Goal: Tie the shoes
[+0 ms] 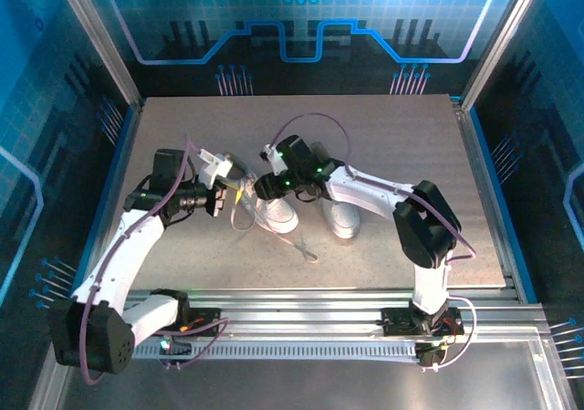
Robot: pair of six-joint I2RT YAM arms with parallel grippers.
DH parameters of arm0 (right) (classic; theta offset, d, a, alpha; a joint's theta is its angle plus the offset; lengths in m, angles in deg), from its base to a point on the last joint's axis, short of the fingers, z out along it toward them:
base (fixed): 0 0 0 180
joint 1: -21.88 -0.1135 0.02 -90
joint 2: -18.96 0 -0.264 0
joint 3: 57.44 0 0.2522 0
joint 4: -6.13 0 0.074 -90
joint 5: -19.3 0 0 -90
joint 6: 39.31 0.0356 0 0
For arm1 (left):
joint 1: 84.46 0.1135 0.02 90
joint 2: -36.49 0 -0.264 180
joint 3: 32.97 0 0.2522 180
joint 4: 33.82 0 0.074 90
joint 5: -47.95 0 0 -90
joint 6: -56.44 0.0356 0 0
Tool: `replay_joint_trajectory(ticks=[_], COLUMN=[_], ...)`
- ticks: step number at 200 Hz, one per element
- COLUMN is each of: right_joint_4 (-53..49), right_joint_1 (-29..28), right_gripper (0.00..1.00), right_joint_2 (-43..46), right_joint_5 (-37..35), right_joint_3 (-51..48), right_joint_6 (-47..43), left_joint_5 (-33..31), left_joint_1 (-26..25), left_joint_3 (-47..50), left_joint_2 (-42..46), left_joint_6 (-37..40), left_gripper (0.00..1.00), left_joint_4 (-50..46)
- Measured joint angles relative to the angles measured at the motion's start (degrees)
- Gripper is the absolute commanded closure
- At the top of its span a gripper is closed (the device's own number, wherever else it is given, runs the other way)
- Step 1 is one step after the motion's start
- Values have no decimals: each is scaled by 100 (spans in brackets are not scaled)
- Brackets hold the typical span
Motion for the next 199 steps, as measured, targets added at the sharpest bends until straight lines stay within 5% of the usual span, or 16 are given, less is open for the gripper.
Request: replay_joint_trajectory(ticks=[78,125,199], right_joint_4=[-184,-310,-297], right_joint_1=[55,85,114], right_gripper=[60,83,91], right_joint_2=[-575,-713,-614], right_joint_5=[155,129,133], right_joint_3=[542,601,595], right_joint_6=[-92,-260,-372], left_joint_5=[96,85,190], left_joint_1=[72,72,72], left_joint_3=[-2,-2,0], left_joint_2=[-1309,-1655,-1808], left_joint_6=[555,750,1364], left_gripper=[100,100,100], left_joint_4=[267,461,503])
